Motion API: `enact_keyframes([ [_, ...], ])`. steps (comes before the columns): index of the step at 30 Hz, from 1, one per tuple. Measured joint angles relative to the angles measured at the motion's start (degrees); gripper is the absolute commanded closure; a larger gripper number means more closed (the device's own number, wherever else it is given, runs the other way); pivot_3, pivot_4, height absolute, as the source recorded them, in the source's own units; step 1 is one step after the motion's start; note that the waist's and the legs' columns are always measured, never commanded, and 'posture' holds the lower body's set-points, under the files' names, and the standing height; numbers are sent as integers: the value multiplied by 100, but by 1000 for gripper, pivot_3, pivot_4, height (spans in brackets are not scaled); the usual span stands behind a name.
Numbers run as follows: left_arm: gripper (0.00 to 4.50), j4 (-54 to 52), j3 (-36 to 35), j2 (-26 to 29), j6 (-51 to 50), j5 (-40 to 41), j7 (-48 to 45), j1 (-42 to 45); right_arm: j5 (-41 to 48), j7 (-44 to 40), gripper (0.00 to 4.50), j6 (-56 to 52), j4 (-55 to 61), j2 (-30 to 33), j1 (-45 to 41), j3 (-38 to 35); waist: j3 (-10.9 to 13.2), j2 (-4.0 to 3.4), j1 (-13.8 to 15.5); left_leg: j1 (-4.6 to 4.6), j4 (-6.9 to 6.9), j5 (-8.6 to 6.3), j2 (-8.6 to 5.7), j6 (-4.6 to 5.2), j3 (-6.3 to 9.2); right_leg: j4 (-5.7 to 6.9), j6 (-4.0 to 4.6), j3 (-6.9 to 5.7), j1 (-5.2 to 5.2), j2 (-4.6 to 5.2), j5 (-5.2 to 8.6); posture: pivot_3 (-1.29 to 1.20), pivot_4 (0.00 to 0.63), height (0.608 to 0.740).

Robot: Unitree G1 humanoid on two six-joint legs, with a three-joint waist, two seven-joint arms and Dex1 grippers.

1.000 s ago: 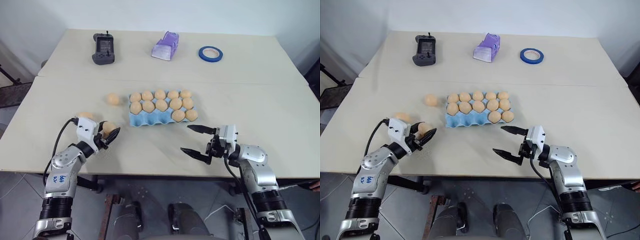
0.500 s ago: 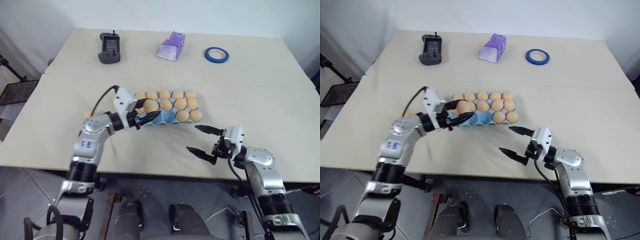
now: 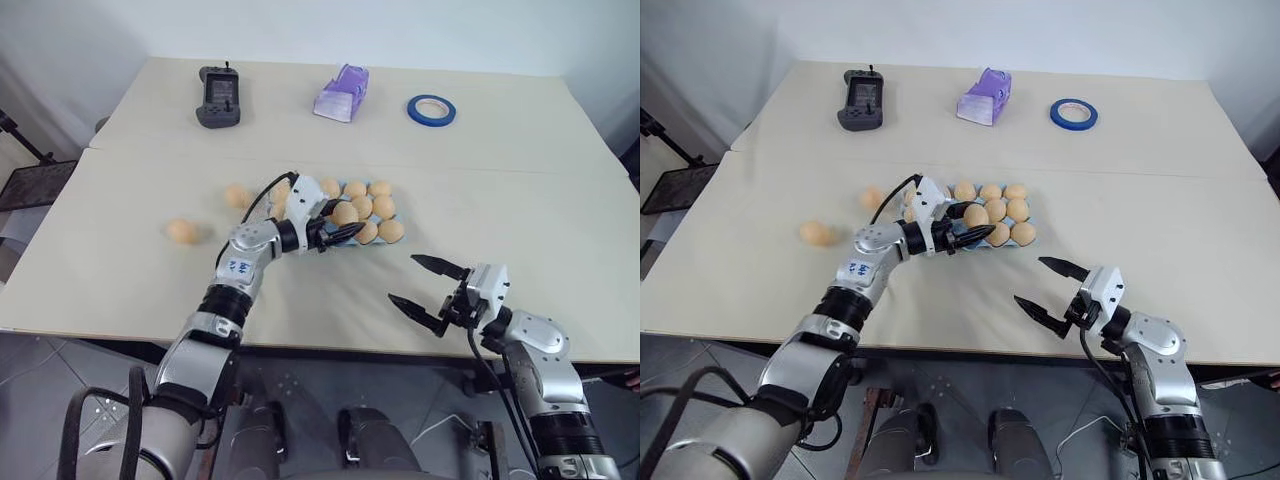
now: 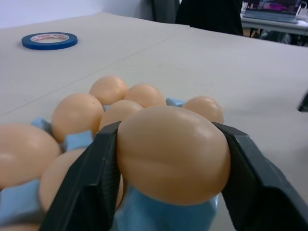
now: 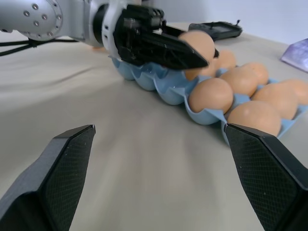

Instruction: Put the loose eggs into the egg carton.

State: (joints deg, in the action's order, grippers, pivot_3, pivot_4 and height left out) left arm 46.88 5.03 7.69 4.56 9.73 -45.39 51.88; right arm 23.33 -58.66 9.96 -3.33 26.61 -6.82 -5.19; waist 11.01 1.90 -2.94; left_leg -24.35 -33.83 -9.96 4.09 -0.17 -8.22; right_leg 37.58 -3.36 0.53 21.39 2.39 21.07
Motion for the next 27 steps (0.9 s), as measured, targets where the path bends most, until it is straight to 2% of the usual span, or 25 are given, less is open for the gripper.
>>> enact_keyframes([
  [2,21,99,3,-11,146,-25,-114,18,0,60,0,-6,99,0,40,0,0,0,-7,0,0,3,3,-5,0,2,0,-1,1,-4,0,0,150,740],
  [5,21,-15,-2,77,175,-55,-235,-59,5,93,0,-49,162,2,79,2,0,0,-15,1,0,3,4,-5,1,9,0,-1,2,-5,0,0,150,740],
  [8,21,-559,-18,400,85,-55,-336,-449,23,105,0,-154,288,28,117,3,0,0,-34,1,1,4,8,-6,-1,15,1,0,4,-8,0,0,150,740],
  [14,21,-2688,-330,1340,-538,254,-579,-1944,82,-11,0,-250,276,29,-50,55,0,0,-26,2,3,4,14,-5,0,22,3,-1,5,-8,2,0,150,740],
  [16,21,-3522,-571,1688,-722,441,-597,-2599,104,-116,0,-233,170,-23,-297,94,0,0,-40,9,3,-2,13,-2,0,25,3,-1,0,-3,1,0,150,740],
  [19,21,-4153,-999,1941,-859,637,-458,-3360,120,-292,0,-196,-38,-160,-634,209,0,0,-48,18,3,-2,12,0,3,26,5,-2,-10,2,1,0,150,740],
  [27,21,-5035,-2339,1828,-1063,1058,607,-4880,114,-599,0,-121,-591,-474,-1290,519,0,0,-34,14,14,-8,6,7,10,9,10,-8,-11,22,2,0,150,740],
])
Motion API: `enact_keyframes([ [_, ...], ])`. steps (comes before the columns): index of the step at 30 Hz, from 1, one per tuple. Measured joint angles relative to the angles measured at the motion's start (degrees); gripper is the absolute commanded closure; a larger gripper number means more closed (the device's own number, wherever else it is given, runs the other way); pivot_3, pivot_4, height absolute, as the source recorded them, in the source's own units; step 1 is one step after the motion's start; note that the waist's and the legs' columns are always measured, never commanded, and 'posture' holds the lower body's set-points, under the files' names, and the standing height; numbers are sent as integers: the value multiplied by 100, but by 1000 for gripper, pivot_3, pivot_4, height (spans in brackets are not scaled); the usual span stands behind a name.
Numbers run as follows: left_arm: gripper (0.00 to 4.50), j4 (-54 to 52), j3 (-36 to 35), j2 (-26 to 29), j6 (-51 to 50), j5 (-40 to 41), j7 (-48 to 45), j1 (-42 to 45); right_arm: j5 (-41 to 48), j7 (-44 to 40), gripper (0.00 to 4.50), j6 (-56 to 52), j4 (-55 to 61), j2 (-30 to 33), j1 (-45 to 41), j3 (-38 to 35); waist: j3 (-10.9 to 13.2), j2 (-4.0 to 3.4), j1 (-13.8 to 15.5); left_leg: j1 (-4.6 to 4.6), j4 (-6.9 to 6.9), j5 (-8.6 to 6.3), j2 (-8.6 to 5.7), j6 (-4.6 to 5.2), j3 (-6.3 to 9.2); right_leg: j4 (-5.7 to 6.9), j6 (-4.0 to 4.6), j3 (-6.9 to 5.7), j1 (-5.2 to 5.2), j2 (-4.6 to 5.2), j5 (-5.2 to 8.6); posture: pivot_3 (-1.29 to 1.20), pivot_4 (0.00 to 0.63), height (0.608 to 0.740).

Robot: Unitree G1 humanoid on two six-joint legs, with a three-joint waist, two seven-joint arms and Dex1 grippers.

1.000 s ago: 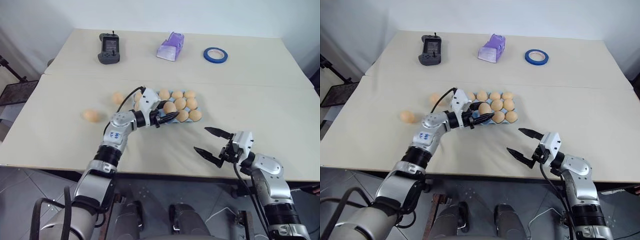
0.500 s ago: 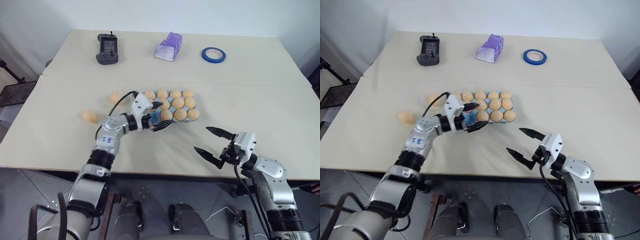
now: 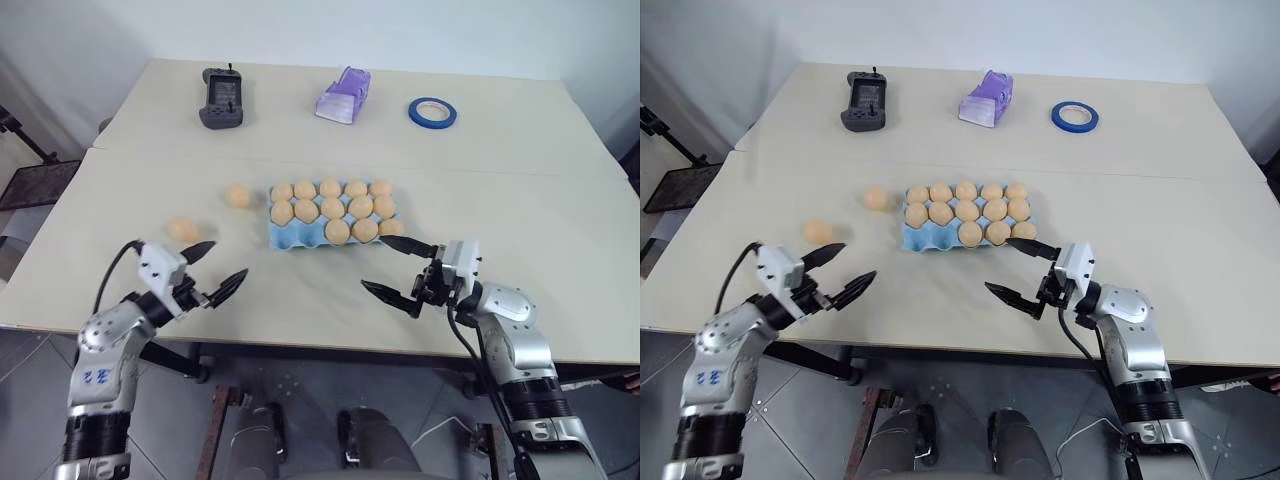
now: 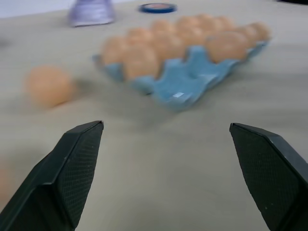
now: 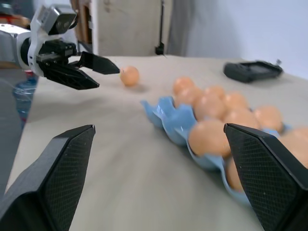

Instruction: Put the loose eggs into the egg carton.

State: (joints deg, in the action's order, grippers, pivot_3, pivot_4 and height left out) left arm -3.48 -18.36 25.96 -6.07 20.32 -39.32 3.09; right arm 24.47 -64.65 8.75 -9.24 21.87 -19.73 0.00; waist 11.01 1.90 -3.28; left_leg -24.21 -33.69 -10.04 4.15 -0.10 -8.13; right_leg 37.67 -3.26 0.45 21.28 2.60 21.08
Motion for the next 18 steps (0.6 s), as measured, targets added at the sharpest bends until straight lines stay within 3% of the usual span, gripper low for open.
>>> enact_keyframes([
  [4,21,-203,-567,-158,26,89,577,-620,-9,-64,0,10,-155,-33,-88,14,0,0,-8,-2,17,-1,-1,1,-2,-8,6,-1,8,0,3,0,150,740],
  [10,21,-382,-645,-258,15,233,833,-959,-18,-172,0,14,-254,-99,-212,36,0,0,-6,-2,20,-1,-1,0,-4,-13,8,0,8,0,4,0,150,740],
  [18,21,-197,-572,-157,-108,78,1467,34,-56,-218,0,18,-379,-135,-274,49,0,0,2,-2,23,0,-2,-1,-6,-14,8,-1,8,-1,4,0,150,740],
])
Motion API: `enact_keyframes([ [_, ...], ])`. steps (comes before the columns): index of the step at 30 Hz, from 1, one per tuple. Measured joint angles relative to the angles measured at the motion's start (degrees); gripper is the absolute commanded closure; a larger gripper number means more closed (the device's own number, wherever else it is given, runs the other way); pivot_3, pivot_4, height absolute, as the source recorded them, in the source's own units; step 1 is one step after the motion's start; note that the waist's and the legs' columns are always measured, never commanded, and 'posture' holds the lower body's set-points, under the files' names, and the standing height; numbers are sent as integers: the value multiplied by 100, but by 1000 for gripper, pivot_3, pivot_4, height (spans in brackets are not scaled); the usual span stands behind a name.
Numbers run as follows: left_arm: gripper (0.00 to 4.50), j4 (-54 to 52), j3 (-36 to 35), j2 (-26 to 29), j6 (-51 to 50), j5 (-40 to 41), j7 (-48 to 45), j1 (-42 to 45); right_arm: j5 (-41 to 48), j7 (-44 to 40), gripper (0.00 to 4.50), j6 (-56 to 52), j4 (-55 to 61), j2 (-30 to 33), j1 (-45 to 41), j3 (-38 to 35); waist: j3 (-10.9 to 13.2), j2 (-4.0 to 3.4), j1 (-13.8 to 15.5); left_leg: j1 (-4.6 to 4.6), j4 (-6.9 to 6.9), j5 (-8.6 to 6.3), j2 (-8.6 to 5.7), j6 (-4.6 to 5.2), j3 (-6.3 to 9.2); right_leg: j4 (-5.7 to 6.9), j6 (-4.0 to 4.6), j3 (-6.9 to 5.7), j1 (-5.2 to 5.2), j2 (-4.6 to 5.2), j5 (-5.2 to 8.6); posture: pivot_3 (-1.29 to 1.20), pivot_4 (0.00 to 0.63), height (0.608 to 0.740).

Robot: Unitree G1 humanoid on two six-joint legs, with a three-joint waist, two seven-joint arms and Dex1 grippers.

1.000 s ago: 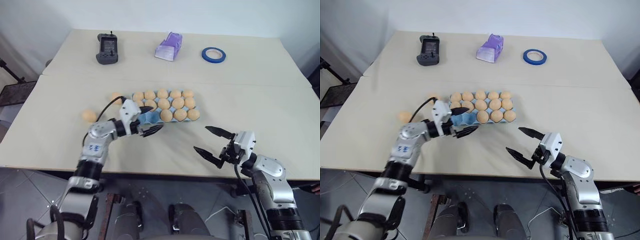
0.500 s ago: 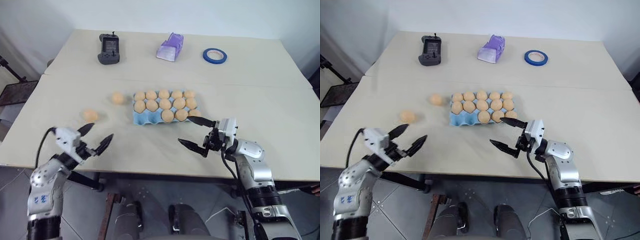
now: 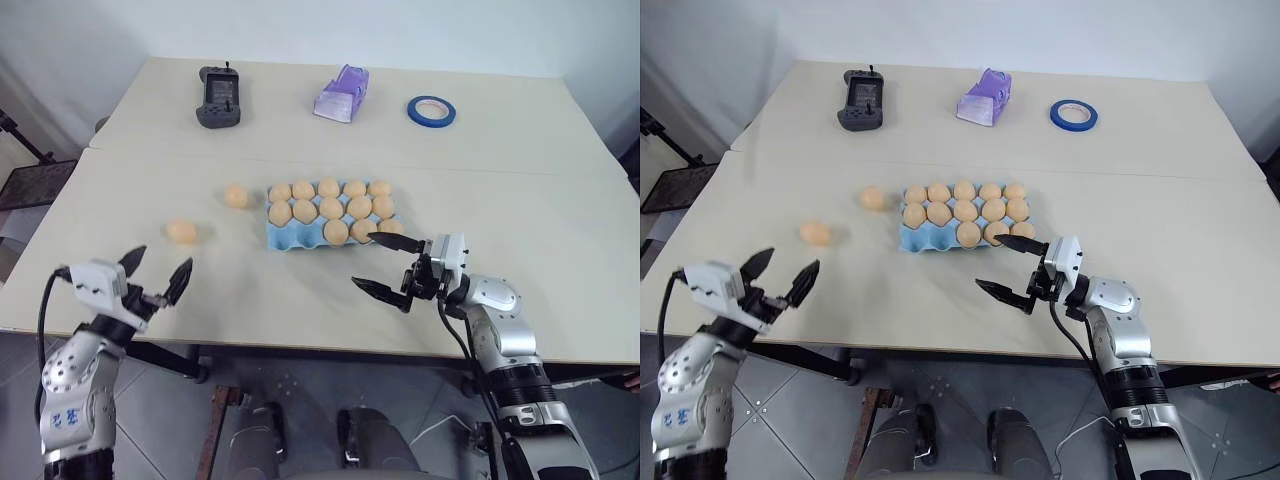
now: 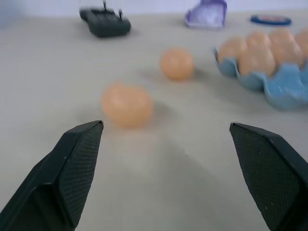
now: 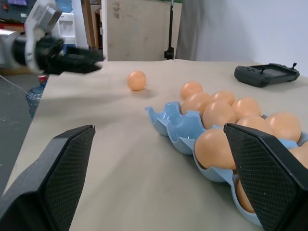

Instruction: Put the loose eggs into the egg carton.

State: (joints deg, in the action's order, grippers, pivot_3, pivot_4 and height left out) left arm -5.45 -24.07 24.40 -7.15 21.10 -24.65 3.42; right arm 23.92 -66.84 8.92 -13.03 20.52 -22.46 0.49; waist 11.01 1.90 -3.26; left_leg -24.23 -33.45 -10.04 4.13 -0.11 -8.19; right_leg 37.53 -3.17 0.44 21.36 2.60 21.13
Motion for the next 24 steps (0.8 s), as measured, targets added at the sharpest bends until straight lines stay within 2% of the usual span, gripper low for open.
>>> enact_keyframes([
  [6,21,1276,395,105,-148,-519,470,1249,-48,22,0,8,-66,-14,-50,22,-1,1,-2,-1,-2,2,-1,1,-8,3,-7,3,3,-7,-3,0,150,740],
  [14,21,2462,648,40,-100,-734,620,2074,-67,203,0,8,-35,-92,-38,25,1,4,4,-2,-10,8,3,-6,-11,17,-10,5,10,-17,-4,0,150,740],
  [17,600,2506,768,28,-128,-780,585,2050,-67,262,0,-1,59,-92,63,25,0,4,2,-1,-11,8,3,-6,-13,19,-11,6,9,-16,-4,0,150,740],
  [23,2358,2485,768,26,-187,-680,392,1841,-67,310,0,-19,145,-91,97,26,0,5,5,0,-12,9,5,-9,-9,24,-10,4,9,-17,-4,0,150,740],
  [24,2358,2470,768,26,-189,-680,378,1825,-67,317,0,-20,151,-91,98,26,0,5,8,0,-14,9,3,-9,-9,24,-10,4,9,-15,-4,0,150,740],
])
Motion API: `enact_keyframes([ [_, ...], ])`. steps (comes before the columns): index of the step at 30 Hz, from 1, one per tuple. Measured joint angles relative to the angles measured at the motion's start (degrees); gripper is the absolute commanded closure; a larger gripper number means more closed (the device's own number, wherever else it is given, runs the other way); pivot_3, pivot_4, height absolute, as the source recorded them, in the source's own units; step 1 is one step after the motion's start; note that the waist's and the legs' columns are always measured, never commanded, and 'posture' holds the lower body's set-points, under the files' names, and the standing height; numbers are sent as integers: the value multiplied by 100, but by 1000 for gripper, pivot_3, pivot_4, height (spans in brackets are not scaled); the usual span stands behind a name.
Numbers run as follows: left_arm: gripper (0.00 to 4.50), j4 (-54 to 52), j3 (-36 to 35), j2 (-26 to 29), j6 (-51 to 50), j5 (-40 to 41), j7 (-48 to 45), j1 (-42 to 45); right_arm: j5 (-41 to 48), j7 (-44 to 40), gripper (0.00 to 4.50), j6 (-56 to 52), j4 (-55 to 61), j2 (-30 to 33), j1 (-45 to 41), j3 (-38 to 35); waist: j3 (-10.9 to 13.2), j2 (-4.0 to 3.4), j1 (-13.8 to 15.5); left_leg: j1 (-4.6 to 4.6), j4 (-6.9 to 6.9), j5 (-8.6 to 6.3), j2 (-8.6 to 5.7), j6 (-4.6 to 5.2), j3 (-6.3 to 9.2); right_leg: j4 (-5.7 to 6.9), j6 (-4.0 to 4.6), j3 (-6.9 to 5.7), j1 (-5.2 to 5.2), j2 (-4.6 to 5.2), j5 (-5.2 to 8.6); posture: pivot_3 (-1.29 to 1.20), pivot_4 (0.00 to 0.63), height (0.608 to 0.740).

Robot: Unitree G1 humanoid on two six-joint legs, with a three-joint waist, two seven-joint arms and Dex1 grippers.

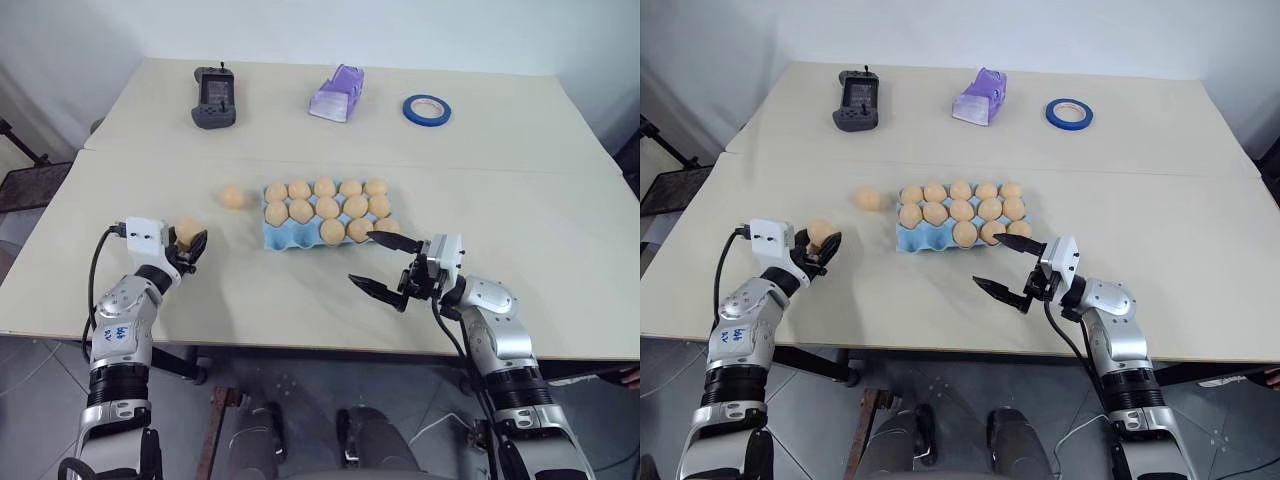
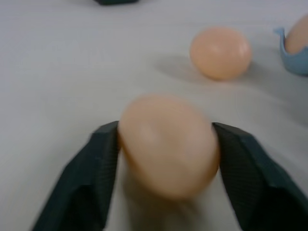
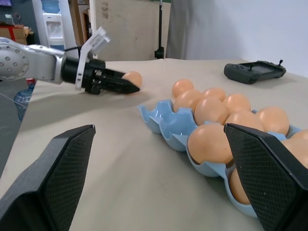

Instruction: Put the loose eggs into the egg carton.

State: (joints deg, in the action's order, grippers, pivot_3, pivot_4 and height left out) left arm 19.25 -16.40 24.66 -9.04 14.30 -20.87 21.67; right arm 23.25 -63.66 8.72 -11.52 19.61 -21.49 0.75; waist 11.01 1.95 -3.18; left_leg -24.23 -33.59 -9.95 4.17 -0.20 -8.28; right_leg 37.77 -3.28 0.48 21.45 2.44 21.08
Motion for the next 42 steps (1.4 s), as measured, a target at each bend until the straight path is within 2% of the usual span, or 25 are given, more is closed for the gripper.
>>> enact_keyframes([
  [7,2358,-464,293,7,46,37,-520,-7,0,51,0,-4,19,5,34,-2,0,0,6,-1,2,-1,0,0,0,-2,0,-1,-1,2,0,0,150,740],
  [14,2358,-1253,1391,51,-154,232,-2037,568,-4,157,0,-12,208,153,291,-59,0,-1,30,-2,6,-1,-5,0,-6,-8,0,3,-1,4,0,0,150,740],
  [17,2358,-946,1754,-39,-102,181,-2414,870,-2,228,0,-24,312,428,527,-268,0,0,29,-2,4,-1,-4,0,-4,-8,0,3,0,1,0,0,150,740],
  [20,2358,-174,1976,-254,134,-26,-2560,1440,11,355,0,-29,541,585,764,-467,0,0,14,-2,-8,-1,-3,1,1,-6,0,4,-1,-2,0,0,150,740],
  [25,2358,878,2020,-542,673,-235,-2626,2003,11,602,0,-55,749,598,925,-568,0,0,-1,-2,-10,1,-2,5,1,-4,0,4,-1,-4,0,0,150,740],
  [29,1293,1465,2031,-692,860,-300,-2749,2195,14,803,0,-84,1092,577,1209,-572,0,0,22,-9,-12,2,-3,5,2,-6,-3,2,0,-4,2,0,150,740],
  [33,65,1439,2027,-681,852,-283,-3061,2169,19,893,0,-105,1181,577,1364,-573,0,0,13,-9,-16,2,-3,3,1,-2,-4,1,-1,-4,2,0,150,740],
  [38,23,1015,1886,-513,862,-277,-3025,1849,25,836,0,33,1128,577,1495,-578,0,0,-2,-8,-19,1,-1,5,3,4,-4,2,-1,-5,2,0,150,740],
  [42,23,349,1476,-202,840,-84,-2912,1402,26,690,0,123,805,539,1211,-554,1,1,-28,-6,-22,1,2,5,1,10,-4,3,-1,-7,2,0,150,740],
])
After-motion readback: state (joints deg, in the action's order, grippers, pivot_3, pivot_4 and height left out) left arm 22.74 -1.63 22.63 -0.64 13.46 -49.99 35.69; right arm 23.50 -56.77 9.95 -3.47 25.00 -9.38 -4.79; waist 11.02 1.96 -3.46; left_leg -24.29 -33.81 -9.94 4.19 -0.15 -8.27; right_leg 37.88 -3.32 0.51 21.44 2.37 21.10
